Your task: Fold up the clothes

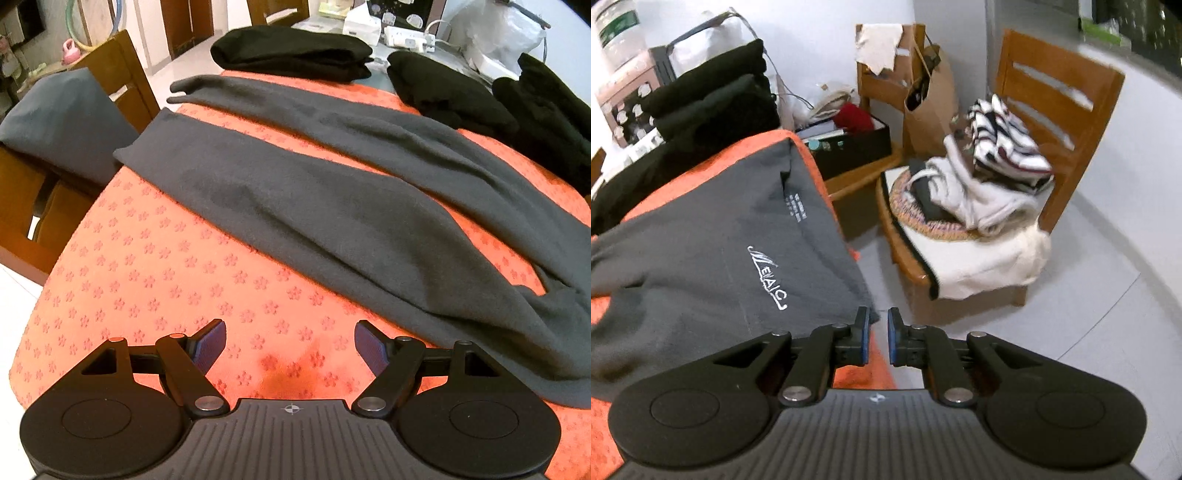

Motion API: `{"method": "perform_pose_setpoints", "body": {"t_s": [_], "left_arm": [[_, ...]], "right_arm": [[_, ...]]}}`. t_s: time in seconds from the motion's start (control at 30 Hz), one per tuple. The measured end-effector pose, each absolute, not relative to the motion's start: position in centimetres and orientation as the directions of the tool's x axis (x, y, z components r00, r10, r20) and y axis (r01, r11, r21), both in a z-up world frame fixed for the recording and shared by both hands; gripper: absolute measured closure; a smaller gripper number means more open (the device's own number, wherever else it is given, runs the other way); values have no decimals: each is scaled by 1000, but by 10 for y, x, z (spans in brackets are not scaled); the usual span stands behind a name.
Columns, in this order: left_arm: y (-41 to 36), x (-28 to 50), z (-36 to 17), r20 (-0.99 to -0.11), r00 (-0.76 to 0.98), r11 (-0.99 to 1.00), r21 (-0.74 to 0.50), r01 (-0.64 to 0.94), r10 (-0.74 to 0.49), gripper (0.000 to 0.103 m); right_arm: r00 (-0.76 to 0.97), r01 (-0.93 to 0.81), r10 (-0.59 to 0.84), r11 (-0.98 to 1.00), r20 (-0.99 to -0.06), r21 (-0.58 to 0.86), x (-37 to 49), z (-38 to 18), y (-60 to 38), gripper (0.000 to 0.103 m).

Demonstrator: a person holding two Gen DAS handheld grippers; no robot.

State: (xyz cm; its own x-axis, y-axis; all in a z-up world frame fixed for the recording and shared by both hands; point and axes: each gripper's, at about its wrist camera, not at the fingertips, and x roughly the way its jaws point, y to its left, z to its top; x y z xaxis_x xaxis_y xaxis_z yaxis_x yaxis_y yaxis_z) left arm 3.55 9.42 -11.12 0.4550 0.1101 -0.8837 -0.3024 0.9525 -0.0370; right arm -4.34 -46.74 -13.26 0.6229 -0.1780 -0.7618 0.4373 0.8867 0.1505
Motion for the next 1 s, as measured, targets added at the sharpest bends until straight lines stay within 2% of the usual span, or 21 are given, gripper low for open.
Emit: {"method": "perform_pose_setpoints", "body": {"t_s": [0.3, 0.47, 0.6, 1.0], "left_arm": [[138, 37, -116, -853, 497, 911, -68, -406, 158, 25], [172, 45, -121, -835, 520, 896, -80, -438, 180, 26], [196, 53, -121, -815, 555, 907, -93, -411, 168, 26], [250, 90, -125, -758, 632, 970, -2, -245, 158, 26]], "right_arm": [[720, 270, -83, 948, -689, 167, -37, -91, -446, 90], [714, 196, -33, 969, -699, 154, -26, -84, -416, 89], [696, 163, -12, 977, -718, 141, -26, -80, -384, 88], [647, 173, -20, 977, -762, 122, -30, -79, -281, 83]]}}
